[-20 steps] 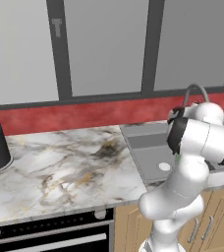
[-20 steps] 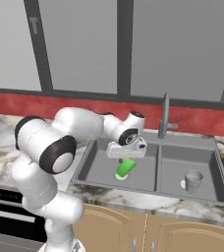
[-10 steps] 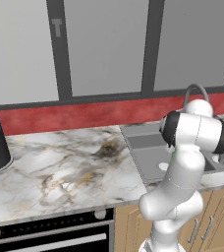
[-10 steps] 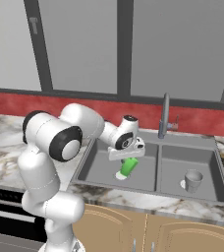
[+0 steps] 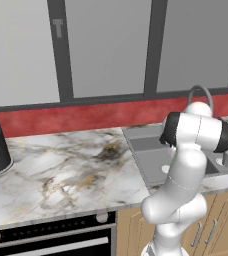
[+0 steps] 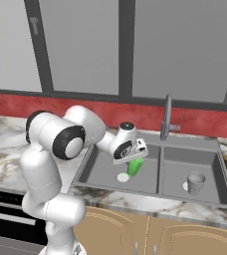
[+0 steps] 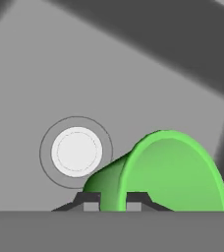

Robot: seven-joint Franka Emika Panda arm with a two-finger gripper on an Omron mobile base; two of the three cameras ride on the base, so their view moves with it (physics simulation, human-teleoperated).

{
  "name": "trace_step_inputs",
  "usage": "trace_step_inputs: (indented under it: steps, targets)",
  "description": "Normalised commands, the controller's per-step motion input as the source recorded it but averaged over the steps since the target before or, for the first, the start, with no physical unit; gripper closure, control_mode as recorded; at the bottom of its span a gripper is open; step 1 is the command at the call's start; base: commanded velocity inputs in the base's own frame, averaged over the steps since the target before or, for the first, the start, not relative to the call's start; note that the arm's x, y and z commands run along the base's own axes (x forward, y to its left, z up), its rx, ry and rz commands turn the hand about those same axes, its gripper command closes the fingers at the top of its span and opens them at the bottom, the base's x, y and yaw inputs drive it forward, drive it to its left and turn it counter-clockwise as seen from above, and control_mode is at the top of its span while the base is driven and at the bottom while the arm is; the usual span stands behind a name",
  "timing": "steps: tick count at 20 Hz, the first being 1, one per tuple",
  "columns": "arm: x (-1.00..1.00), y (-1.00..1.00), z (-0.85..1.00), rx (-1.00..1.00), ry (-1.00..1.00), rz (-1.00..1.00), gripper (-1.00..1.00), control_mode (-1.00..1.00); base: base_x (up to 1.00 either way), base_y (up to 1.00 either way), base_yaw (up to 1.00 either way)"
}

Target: Move any existing items from the left basin to the right basin for drying. Then move the cup from the counter to the left basin of the sink for washing.

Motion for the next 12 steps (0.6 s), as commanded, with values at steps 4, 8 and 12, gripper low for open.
trace_step_inputs:
  steps: [4, 8, 12]
  targets:
    - [0.09, -0.07, -0.43, 0.0, -0.05, 0.0, 1.0, -1.0, 0.0, 0.0, 0.0]
    - [0.07, -0.02, -0.32, 0.0, -0.04, 0.0, 1.0, -1.0, 0.0, 0.0, 0.0]
    - [0.0, 0.0, -0.01, 0.0, -0.08, 0.0, -1.0, -1.0, 0.0, 0.0, 0.0]
